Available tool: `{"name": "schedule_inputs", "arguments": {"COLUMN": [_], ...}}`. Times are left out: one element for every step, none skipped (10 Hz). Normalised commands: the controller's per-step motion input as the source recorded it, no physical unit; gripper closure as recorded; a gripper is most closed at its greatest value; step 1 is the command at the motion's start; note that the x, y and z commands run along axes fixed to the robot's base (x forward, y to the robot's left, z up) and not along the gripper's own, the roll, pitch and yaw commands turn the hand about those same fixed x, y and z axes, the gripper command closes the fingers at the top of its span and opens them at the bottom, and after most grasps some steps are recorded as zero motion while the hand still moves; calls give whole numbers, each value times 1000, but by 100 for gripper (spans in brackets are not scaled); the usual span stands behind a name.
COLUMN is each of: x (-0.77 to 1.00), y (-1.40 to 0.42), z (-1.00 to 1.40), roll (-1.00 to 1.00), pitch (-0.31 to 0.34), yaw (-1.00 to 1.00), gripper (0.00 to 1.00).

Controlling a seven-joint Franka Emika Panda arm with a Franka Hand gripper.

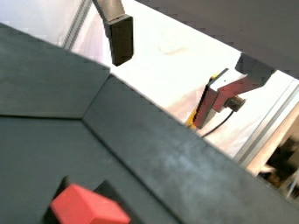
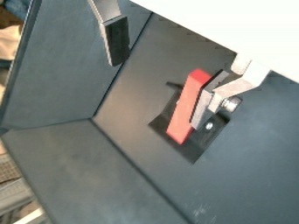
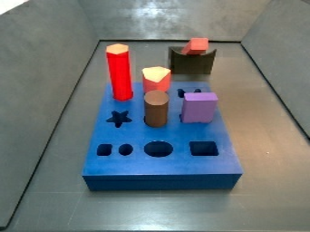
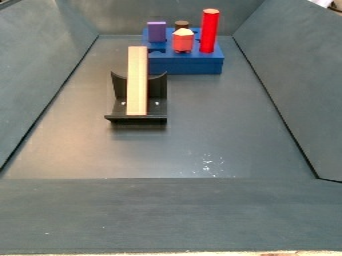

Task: Pick up the rectangle object. Move up. Place the rectangle object on the fixture. Regrasp the rectangle object. Move to above the board. Insert the rectangle object.
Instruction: Regrasp the rectangle object.

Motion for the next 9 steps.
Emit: {"name": "schedule_inputs", "arguments": {"x": [98,93,82,30,31,46,55,64,76], "y": [-50,-38,-36,50,48,45,43,39,37], "z": [-9,0,0,-1000,-1000,-1000,-1000,-1000,-1000], "roll": [360,226,152,59,53,40,38,43,62], "pitch": [131,108,57,62,48,-7,-46,-77,-102], "yaw": [185,197,205,210,201,183,168,142,103], "gripper": [0,0,0,0,0,0,0,0,0]}}
